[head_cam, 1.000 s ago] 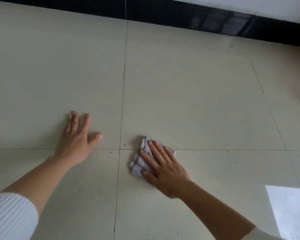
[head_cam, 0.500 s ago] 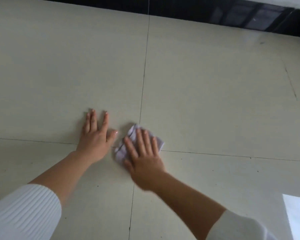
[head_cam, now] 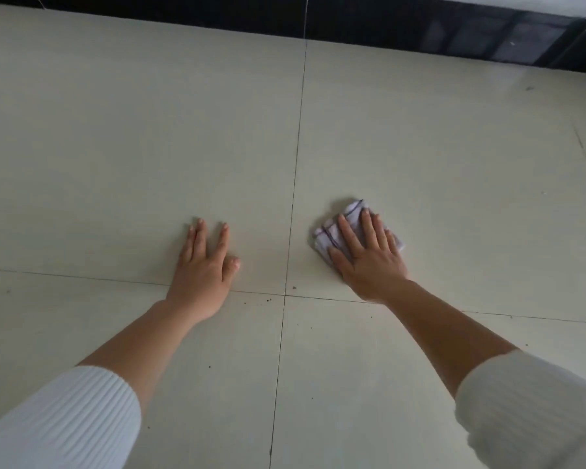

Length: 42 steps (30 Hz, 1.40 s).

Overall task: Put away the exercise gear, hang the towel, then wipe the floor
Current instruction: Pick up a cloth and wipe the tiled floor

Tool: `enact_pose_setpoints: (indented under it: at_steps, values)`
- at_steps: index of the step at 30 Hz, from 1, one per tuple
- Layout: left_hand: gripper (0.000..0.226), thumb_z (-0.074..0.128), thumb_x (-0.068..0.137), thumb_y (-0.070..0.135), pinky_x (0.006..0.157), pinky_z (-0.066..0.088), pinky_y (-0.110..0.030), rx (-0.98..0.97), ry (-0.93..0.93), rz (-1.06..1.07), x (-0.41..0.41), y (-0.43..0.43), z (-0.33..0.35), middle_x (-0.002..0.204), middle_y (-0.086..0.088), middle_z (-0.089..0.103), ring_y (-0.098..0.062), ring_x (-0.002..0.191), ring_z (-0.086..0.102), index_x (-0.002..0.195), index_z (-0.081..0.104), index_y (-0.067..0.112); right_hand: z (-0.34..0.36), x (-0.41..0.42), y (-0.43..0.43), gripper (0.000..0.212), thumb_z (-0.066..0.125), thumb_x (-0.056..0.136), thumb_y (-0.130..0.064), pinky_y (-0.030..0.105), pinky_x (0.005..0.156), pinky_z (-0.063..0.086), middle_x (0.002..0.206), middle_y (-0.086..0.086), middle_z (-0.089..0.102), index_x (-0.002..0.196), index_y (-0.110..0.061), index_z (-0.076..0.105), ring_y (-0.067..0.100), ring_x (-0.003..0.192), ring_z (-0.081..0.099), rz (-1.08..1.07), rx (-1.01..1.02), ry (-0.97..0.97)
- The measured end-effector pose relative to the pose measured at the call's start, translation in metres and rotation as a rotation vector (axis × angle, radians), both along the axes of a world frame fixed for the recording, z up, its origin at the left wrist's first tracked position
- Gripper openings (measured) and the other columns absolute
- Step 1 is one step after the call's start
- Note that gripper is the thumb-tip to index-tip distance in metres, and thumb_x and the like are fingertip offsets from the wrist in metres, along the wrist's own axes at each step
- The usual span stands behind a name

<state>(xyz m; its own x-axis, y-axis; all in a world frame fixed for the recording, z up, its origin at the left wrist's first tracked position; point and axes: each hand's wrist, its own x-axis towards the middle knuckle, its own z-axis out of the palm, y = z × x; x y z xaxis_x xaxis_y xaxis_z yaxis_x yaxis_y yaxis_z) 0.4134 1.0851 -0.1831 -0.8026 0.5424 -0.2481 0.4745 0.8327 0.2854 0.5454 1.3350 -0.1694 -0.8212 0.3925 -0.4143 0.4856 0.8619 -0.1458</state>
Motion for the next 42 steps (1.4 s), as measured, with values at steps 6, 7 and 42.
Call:
enact_pose_setpoints:
  at_steps: [6,7,42]
  values:
    - [0.063,0.033,0.095,0.049,0.117,0.001,-0.034,0.065,-0.016,0.024,-0.002,-0.003,0.002,0.158,-0.014,-0.004,-0.026,0.146,-0.007,0.15,0.012,0.026,-0.004,-0.028,-0.098,0.06,0.012,0.1,-0.05,0.048,0.115,-0.017,0.153,0.012,-0.032,0.15,-0.032,-0.016,0.031,0.14,-0.032,0.006,-0.112,0.084]
    - [0.066,0.03,0.092,0.053,0.117,0.006,-0.036,0.096,-0.015,0.038,-0.003,-0.004,0.003,0.158,-0.014,0.002,-0.026,0.146,-0.001,0.15,0.015,0.026,-0.004,-0.016,-0.113,0.059,0.012,0.101,-0.05,0.049,0.116,-0.014,0.154,0.012,-0.029,0.151,-0.032,-0.014,0.032,0.14,-0.031,0.153,-0.101,0.115]
    - [0.105,0.037,0.079,0.073,0.113,-0.015,-0.041,-0.119,-0.224,0.333,-0.07,-0.017,0.009,0.148,-0.013,-0.038,-0.023,0.135,-0.038,0.143,-0.027,0.022,-0.009,-0.22,0.049,0.062,0.009,0.093,-0.065,0.043,0.117,-0.008,0.16,0.005,-0.017,0.15,-0.044,-0.003,0.026,0.146,-0.018,-0.048,-0.013,0.035]
